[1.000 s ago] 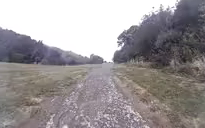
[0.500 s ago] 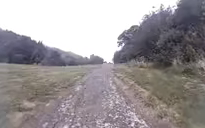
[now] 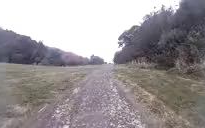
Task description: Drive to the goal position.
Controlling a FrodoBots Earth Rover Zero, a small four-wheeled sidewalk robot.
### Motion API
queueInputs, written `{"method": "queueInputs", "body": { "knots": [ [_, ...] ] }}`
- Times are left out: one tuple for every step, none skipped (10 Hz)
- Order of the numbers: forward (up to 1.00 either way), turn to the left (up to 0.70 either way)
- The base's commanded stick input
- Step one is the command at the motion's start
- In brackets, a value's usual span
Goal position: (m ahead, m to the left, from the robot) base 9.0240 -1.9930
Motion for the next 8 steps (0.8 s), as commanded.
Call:
{"method": "queueInputs", "body": {
  "knots": [
    [0.45,0.00],
    [0.45,0.00],
    [0.45,0.00],
    [0.45,0.00],
    [0.45,0.00],
    [0.45,0.00],
    [0.45,0.00],
    [0.45,0.00]
  ]
}}
